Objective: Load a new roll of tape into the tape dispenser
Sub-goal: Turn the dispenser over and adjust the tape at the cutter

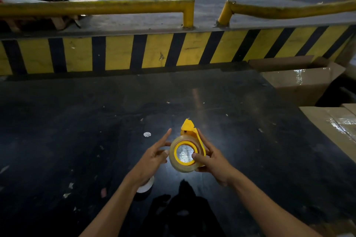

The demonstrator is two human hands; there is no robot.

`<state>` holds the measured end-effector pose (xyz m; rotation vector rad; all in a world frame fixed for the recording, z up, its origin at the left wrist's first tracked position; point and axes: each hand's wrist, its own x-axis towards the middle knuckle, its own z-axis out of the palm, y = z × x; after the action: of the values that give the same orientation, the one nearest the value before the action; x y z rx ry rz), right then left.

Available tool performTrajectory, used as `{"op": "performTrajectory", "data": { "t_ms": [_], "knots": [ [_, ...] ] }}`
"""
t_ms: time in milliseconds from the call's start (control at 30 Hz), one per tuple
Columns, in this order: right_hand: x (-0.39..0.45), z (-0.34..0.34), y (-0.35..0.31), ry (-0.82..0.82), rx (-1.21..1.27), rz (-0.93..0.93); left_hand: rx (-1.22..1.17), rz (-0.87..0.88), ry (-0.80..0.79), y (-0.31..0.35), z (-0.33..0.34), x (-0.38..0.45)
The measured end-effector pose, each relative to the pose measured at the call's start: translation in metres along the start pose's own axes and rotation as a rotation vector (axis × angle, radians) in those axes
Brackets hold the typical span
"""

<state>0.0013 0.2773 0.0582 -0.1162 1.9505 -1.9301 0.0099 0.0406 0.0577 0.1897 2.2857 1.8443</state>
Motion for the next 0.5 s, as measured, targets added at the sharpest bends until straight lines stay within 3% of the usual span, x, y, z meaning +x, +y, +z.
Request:
{"op": "performTrajectory", "data": {
  "t_ms": [133, 300, 500],
  "knots": [
    [0.001, 0.011, 0.003, 0.099, -0.098, -0.102, 0.316, 0.056, 0.159, 0.004, 0.018, 0.008],
    [0.005, 0.02, 0.007, 0.208, -0.233, -0.205, 0.437, 0.043, 0.301, 0.017, 0.048, 0.012],
    [0.006, 0.023, 0.019, 0.379, -0.37, -0.229, 0.243, -0.093, 0.223, 0.026, 0.065, 0.015]
  ]
}}
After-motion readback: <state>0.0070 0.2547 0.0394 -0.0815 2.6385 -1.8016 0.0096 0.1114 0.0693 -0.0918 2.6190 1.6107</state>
